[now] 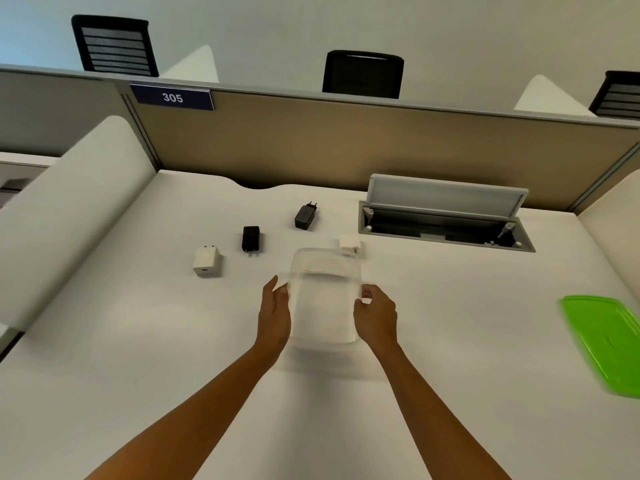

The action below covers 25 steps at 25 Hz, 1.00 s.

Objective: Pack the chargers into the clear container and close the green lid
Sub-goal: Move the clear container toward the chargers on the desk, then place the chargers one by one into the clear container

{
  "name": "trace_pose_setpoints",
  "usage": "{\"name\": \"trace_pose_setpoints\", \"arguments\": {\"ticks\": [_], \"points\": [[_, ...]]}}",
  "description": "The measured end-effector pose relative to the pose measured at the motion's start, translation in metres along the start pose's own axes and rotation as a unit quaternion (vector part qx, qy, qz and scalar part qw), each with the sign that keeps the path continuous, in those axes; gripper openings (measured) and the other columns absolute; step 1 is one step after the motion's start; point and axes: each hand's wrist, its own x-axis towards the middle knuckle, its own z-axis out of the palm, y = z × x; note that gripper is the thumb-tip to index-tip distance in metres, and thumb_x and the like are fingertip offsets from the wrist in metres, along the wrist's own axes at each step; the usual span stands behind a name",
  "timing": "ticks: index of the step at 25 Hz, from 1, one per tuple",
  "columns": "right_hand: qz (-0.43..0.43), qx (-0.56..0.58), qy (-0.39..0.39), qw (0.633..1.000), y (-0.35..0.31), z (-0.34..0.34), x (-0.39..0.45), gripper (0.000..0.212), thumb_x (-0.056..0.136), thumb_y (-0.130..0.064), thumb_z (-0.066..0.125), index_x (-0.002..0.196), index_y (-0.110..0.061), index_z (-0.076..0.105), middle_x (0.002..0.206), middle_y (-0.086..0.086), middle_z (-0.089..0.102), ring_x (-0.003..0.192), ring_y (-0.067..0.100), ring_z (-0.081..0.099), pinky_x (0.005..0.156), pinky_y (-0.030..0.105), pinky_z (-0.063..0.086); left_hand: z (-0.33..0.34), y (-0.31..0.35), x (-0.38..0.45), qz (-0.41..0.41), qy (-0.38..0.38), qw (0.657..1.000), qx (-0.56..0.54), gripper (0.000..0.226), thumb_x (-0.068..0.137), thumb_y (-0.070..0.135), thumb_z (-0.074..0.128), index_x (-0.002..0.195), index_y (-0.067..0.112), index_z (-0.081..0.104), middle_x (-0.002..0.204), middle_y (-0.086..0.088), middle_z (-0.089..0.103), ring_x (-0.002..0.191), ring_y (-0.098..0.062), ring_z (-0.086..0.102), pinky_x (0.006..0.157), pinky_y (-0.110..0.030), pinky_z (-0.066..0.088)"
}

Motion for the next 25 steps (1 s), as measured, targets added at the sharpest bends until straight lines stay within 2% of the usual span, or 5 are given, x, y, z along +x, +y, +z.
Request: {"name": "trace_pose_setpoints", "arguments": {"ticks": [7,12,15,19,25], "points": [[-0.005,-0.006,-0.026,1.0,-0.002,0.012,-0.002,0.035,0.091,-0.013,0.06,0.125,-0.01,0.058,0.122,0.005,0.067,0.096,0.022,0.069,0.087,0.033,0.053,-0.02,-0.009,0.014,0.014,0.008,1.0,0.008,0.042,0.104,0.037,0.041,0.146,0.029,0.039,0.137,-0.001,0.056,0.125,-0.024,0.054,0.107,-0.05,0.045],[0.026,-0.039,-0.07,0.996,0.002,-0.002,0.014,0.047,0.092,-0.042,0.059,0.129,-0.014,0.055,0.124,0.003,0.066,0.113,0.025,0.062,0.098,0.038,0.047,-0.034,-0.022,0.021,0.061,0.005,0.995,0.074,0.043,0.105,0.039,0.035,0.146,0.027,0.04,0.138,0.003,0.056,0.127,-0.02,0.052,0.103,-0.033,0.041],[0.02,-0.057,-0.064,0.996,-0.001,-0.02,0.047,0.044,0.093,-0.038,0.059,0.128,-0.012,0.056,0.126,0.007,0.065,0.115,0.026,0.061,0.098,0.039,0.047,-0.061,-0.048,0.025,0.102,0.018,0.979,0.174,0.044,0.105,0.037,0.036,0.146,0.021,0.043,0.146,0.0,0.053,0.134,-0.019,0.047,0.111,-0.03,0.033],[-0.06,-0.169,-0.111,0.977,-0.014,-0.026,0.112,0.036,0.09,-0.016,0.065,0.124,-0.007,0.06,0.122,0.012,0.066,0.109,0.028,0.063,0.092,0.032,0.048,-0.095,-0.083,0.028,0.221,-0.078,0.897,0.375,0.046,0.105,0.028,0.034,0.148,0.014,0.04,0.156,0.004,0.033,0.15,-0.016,0.024,0.121,-0.021,0.007],[-0.219,-0.364,-0.202,0.882,-0.037,0.001,0.192,0.068,0.079,-0.004,0.075,0.137,-0.019,0.044,0.141,0.01,0.048,0.123,0.034,0.053,0.101,0.044,0.047,-0.095,-0.095,0.033,0.279,-0.057,0.827,0.484,0.054,0.1,0.036,0.031,0.151,0.017,0.037,0.159,0.001,0.033,0.15,-0.013,0.021,0.123,-0.03,0.011]]}}
